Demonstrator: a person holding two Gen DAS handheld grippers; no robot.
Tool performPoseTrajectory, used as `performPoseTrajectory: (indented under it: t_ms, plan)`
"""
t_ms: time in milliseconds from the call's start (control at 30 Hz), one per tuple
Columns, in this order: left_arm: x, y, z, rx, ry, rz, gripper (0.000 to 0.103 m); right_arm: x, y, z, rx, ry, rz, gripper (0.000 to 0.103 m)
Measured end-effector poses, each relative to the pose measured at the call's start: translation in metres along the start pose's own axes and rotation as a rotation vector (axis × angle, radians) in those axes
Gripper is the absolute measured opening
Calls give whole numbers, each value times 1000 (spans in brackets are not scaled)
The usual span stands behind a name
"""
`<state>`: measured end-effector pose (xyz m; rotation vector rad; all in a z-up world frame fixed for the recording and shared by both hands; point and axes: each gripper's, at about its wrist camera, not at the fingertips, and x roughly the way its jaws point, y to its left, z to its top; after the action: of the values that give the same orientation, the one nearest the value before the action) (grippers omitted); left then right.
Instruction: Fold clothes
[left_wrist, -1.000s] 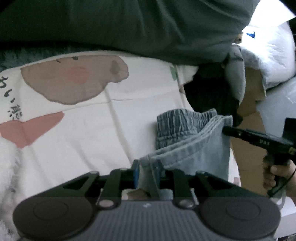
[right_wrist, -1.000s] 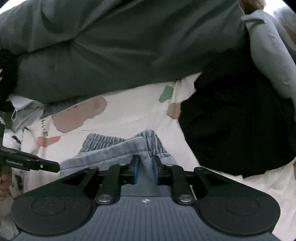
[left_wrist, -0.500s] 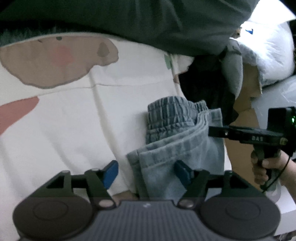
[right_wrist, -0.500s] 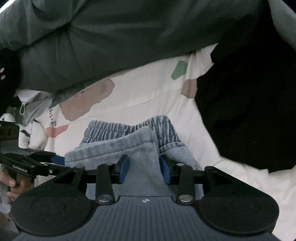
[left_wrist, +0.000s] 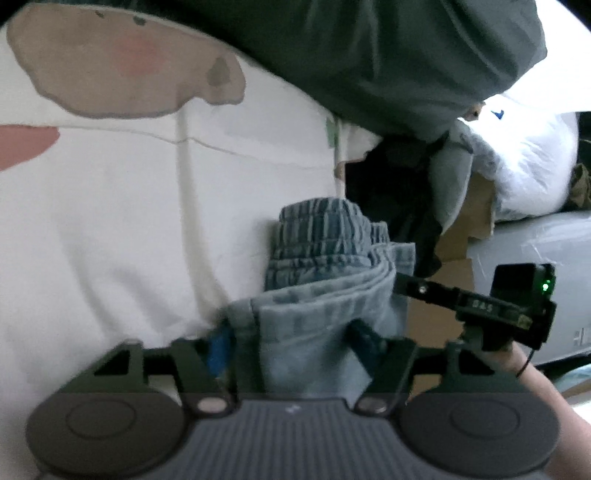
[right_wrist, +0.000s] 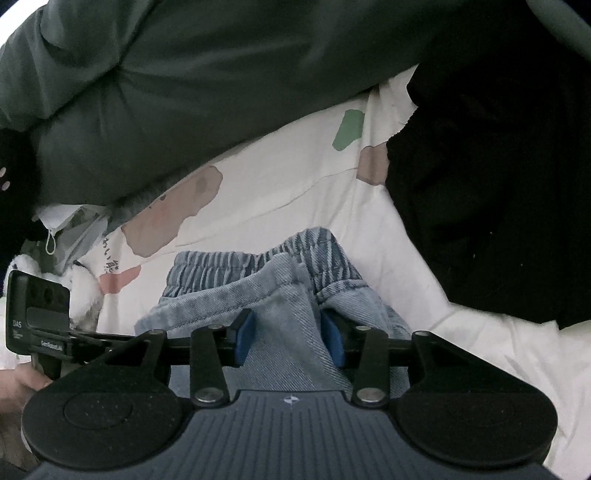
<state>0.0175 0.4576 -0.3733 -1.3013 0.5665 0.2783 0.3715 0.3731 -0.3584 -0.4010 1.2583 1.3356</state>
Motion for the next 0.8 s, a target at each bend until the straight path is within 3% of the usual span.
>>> performPoseTrajectory:
  t_ms: [433,633,800]
  plan:
    - [-39,-17,-8,64,-57,38,42,-14,9,10,-102,45,-12,22]
    - [-43,-29,-8,129,-45,78,19,-22,15,2,-100,-4,-32,5]
    - [-48,-41,-5,164,-31,69,16,-40,21,-7,-83,-67,-46,4]
